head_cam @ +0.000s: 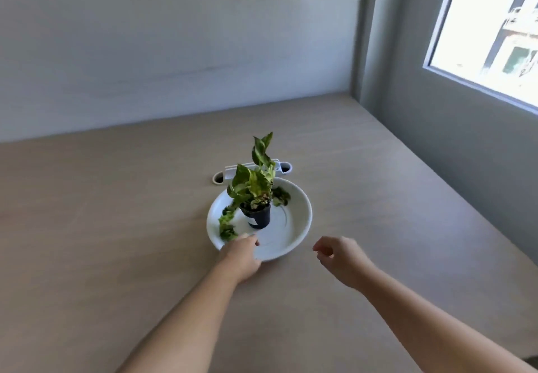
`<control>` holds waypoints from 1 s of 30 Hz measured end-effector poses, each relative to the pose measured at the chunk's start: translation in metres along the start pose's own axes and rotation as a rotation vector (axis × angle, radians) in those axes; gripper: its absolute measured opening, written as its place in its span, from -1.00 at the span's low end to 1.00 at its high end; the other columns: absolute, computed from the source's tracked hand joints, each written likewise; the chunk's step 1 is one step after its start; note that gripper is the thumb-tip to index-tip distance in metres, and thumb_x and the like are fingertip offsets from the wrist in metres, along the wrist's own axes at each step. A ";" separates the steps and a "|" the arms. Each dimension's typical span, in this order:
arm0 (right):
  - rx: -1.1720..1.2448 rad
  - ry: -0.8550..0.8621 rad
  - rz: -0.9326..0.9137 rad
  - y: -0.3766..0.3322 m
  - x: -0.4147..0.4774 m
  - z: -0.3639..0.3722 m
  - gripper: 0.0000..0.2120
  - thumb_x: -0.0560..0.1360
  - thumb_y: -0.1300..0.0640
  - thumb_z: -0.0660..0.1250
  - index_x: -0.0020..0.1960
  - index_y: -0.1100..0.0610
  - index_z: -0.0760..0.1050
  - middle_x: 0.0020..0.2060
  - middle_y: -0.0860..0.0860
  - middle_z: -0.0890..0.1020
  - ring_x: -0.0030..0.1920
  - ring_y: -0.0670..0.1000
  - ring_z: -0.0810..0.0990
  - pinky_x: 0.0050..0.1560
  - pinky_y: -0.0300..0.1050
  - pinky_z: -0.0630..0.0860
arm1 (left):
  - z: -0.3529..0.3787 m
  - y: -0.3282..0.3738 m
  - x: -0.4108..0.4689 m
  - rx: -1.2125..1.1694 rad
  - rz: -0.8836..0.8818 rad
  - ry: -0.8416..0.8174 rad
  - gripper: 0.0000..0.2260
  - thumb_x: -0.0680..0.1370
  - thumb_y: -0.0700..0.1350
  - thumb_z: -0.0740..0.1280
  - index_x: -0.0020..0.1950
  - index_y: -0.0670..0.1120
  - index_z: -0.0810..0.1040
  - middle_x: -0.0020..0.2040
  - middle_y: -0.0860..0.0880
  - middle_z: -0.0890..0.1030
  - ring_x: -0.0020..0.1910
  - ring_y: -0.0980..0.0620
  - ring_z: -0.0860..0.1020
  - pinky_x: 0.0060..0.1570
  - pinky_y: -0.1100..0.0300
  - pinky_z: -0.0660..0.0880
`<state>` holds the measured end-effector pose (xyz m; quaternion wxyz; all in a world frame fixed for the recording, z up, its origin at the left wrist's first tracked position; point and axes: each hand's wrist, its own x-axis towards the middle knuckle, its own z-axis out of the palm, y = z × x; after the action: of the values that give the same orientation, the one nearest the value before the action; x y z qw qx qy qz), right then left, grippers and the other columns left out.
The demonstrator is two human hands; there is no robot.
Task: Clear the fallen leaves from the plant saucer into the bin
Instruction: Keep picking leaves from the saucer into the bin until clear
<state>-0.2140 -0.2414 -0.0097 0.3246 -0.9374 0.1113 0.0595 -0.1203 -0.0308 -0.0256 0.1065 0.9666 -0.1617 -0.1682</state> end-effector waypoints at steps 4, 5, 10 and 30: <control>-0.404 -0.324 -0.132 -0.033 0.030 0.061 -0.39 0.51 -0.12 0.22 0.50 -0.09 0.08 0.54 -0.07 0.08 0.55 0.04 -0.01 0.53 0.12 -0.05 | -0.003 -0.071 0.022 0.205 0.059 -0.079 -0.51 0.51 0.00 0.34 0.43 0.05 0.34 0.48 0.06 0.32 0.52 0.02 0.17 0.50 -0.04 0.02; -0.441 -0.322 -0.145 -0.038 0.036 0.073 -0.41 0.53 -0.12 0.19 0.50 -0.11 0.06 0.54 -0.09 0.09 0.55 0.03 -0.04 0.53 0.13 -0.11 | -0.004 -0.082 0.026 0.221 0.075 -0.087 -0.54 0.52 0.01 0.33 0.41 0.07 0.37 0.47 0.08 0.34 0.52 0.05 0.19 0.51 -0.07 -0.04; -0.540 -0.192 -0.172 -0.032 0.057 0.089 -0.57 0.56 -0.09 0.15 0.41 -0.09 0.26 0.39 -0.12 0.39 0.47 -0.02 0.20 0.43 0.01 0.19 | -0.001 -0.094 0.038 0.198 0.186 -0.021 -0.74 0.53 0.02 0.32 0.19 0.01 0.60 0.21 0.04 0.61 0.25 -0.02 0.48 0.33 0.16 0.25; -0.618 -0.302 -0.321 -0.025 0.061 0.099 -0.71 0.52 0.12 0.18 0.22 0.10 0.44 0.18 0.06 0.51 0.19 0.14 0.50 0.19 0.03 0.45 | 0.002 -0.108 0.044 0.199 0.263 -0.048 -0.75 0.50 -0.05 0.30 0.17 0.06 0.59 0.13 0.02 0.57 0.20 0.00 0.48 0.31 0.09 0.34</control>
<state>-0.1530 -0.1713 -0.0838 0.0444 -0.9772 -0.1096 0.1763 -0.0513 0.0536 -0.0681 0.0275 0.9386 -0.3050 -0.1592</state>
